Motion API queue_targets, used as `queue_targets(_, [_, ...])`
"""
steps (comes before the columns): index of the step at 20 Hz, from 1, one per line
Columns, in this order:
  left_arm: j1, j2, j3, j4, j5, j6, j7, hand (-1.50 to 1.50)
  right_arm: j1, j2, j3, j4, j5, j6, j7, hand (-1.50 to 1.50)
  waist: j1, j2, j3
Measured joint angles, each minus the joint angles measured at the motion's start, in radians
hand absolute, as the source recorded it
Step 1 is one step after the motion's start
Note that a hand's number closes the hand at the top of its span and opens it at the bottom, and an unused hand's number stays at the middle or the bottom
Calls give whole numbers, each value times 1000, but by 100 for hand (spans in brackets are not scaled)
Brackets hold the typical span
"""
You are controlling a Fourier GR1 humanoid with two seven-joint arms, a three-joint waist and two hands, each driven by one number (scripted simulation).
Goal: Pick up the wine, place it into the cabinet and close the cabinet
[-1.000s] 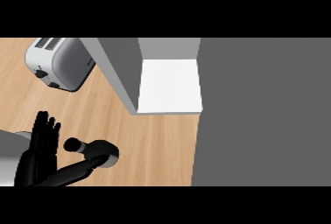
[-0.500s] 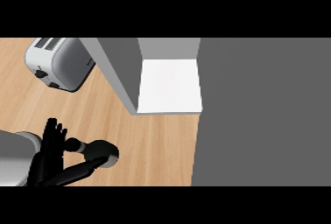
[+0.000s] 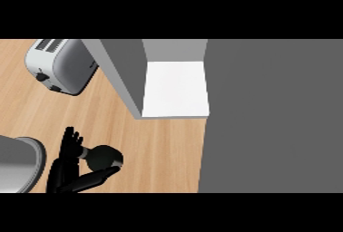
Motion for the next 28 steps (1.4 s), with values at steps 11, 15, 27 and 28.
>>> queue_targets(11, [-28,-64,38,193,50,-59,-171,-150,16,-8,-21,2,-5,19,-30,-150,3,1,0])
queue_targets(15, [-68,-75,77,276,100,-101,-234,-150,-7,-1,-40,7,-6,16,-18,-150,6,2,0])
queue_targets(27, [-143,-89,131,381,255,-187,-304,-150,-2,3,-27,3,-7,10,-6,-150,3,1,0])
queue_targets(28, [-153,-90,118,397,266,-184,-313,-150,-5,0,-27,3,-8,12,0,-150,3,1,0])
